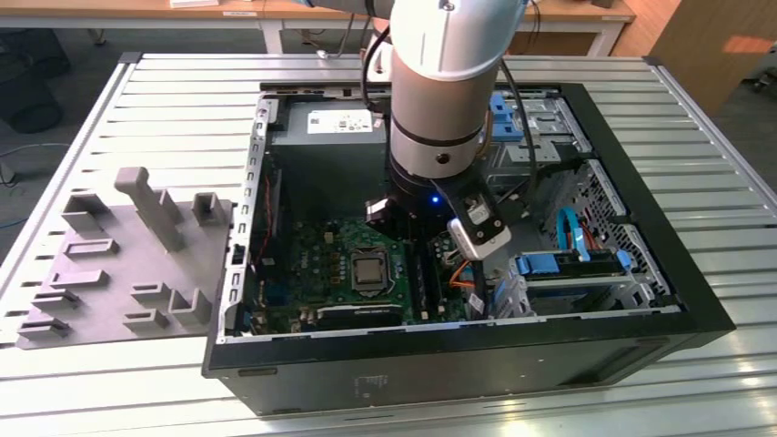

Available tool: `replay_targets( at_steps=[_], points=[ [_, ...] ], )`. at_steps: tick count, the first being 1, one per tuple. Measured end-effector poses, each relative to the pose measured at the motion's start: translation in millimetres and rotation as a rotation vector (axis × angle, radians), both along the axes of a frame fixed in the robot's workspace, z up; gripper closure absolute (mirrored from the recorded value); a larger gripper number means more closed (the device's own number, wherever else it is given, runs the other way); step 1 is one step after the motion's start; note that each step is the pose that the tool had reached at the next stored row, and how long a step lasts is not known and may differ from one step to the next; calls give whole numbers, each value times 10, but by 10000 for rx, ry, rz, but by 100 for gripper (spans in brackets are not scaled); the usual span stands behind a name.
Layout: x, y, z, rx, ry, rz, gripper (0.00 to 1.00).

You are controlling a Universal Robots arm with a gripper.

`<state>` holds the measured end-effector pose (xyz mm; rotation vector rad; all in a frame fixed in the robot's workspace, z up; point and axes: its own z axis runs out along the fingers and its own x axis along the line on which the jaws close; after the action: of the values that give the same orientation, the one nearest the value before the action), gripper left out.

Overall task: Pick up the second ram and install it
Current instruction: 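Insert the second ram into the second slot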

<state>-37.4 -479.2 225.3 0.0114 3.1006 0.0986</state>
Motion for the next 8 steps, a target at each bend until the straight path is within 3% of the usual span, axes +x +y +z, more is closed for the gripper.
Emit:
replay_targets(
  at_steps=[8],
  points=[
    [0,-8,-1,2,-1,0,89]
  ],
)
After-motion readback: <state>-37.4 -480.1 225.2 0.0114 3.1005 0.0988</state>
